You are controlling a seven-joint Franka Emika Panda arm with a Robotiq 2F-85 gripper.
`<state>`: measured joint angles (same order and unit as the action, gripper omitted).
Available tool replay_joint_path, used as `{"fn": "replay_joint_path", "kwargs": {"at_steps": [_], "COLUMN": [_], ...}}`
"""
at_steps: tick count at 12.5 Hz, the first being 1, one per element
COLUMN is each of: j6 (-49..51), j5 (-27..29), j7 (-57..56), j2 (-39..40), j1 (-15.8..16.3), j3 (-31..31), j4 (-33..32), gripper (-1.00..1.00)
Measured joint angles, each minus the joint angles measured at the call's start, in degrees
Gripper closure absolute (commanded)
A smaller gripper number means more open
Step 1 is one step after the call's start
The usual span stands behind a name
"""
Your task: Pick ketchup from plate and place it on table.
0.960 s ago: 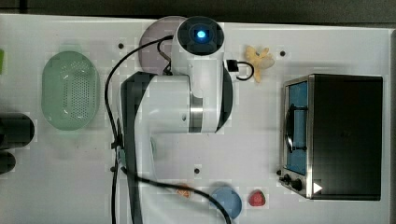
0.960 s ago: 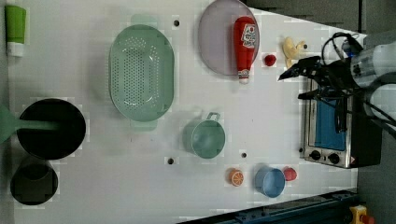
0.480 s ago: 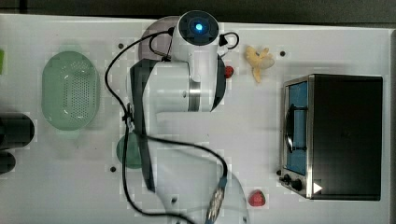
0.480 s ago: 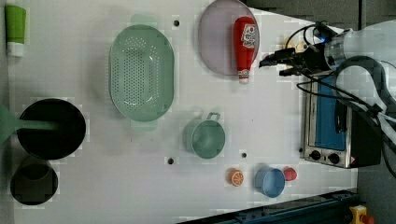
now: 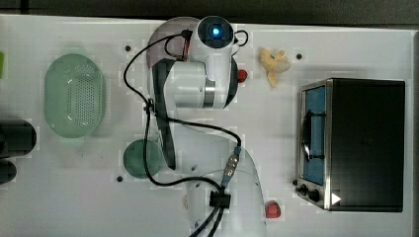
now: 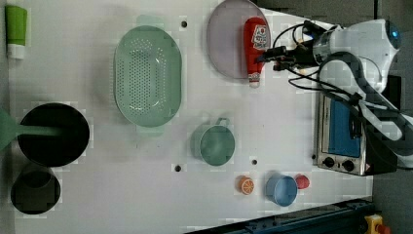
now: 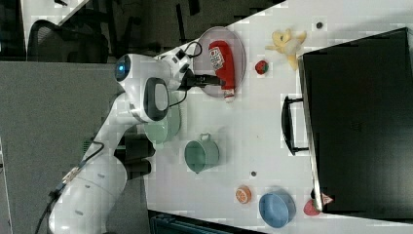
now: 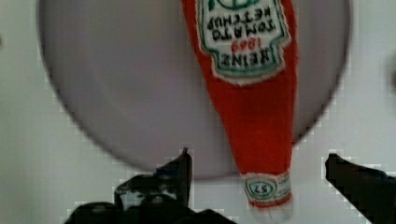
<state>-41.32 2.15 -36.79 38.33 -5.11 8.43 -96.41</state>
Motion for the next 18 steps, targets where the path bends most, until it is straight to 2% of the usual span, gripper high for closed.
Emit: {"fn": "replay_joint_path", "kwargs": {"at_steps": [5, 9, 10, 12, 13, 18], "j6": [-13.1, -18.2, -18.3, -18.5, -18.5, -18.5], "j5": [-5.7, -6.4, -6.7, -6.9, -7.0, -7.0], "j7": [-0.3, -0.5, -0.5, -0.5, -0.5, -0.5], "j2": [7.8, 10.7, 10.8, 10.7, 10.4, 10.7], "j1": [0.9, 1.0, 1.0, 1.0, 0.9, 0.7], "j3": [0.4, -0.2, -0.4, -0.5, -0.4, -0.2], "j4": [2.5, 2.3, 2.3, 2.3, 2.5, 5.0], "gripper": [-1.00, -1.00, -0.91, -0.42, -0.24, -0.24]}}
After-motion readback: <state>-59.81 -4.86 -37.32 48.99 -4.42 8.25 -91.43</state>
